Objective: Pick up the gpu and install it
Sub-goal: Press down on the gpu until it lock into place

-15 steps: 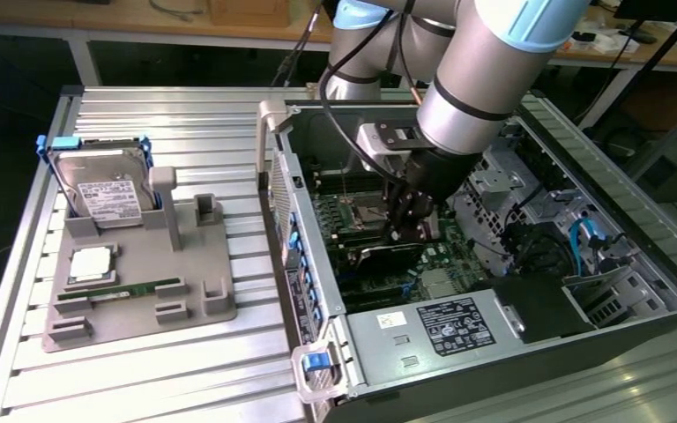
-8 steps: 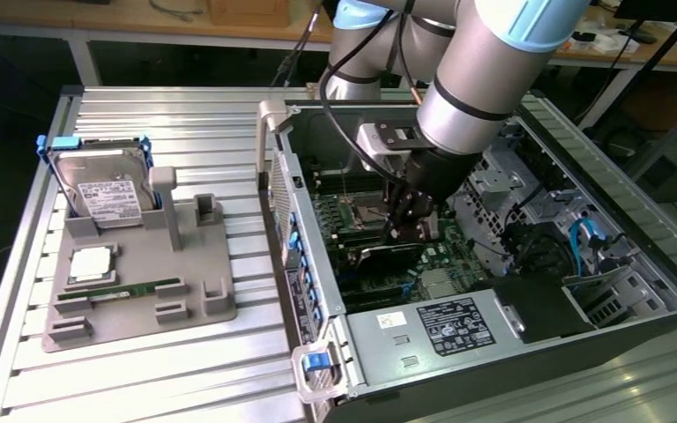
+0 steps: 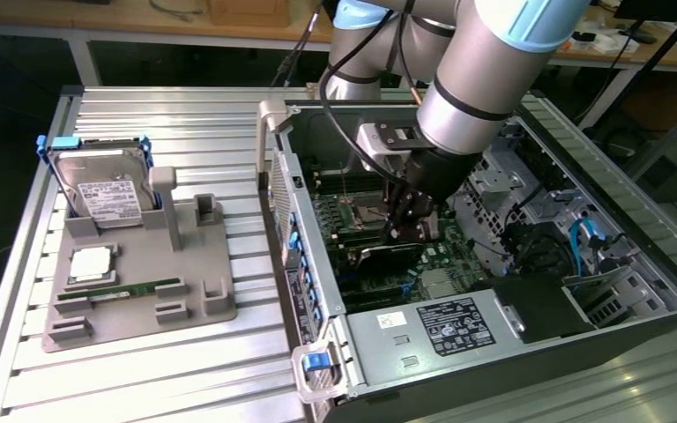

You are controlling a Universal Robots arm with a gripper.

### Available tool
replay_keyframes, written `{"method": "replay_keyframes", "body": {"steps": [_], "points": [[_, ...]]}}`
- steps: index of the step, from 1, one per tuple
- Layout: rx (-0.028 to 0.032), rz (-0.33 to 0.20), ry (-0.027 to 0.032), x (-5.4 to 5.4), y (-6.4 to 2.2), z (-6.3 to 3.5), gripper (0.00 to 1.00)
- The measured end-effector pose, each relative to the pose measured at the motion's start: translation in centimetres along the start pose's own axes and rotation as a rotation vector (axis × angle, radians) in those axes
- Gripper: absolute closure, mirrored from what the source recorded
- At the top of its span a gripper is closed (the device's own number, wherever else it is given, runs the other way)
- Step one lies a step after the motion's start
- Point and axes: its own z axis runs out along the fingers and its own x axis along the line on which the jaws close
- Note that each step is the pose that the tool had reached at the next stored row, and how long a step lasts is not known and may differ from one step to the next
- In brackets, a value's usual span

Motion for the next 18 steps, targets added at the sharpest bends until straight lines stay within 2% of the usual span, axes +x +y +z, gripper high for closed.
{"method": "replay_keyframes", "body": {"steps": [6,12,16,18], "points": [[-0.0001,0.0,0.0002,0.0,0.21,0.0,0.89],[0.0,0.0,0.0,0.0,2.85,0.24,0.89],[0.0,0.0,0.0,0.0,4.22,0.41,0.89],[0.0,0.0,0.0,0.0,5.38,0.55,0.89]]}}
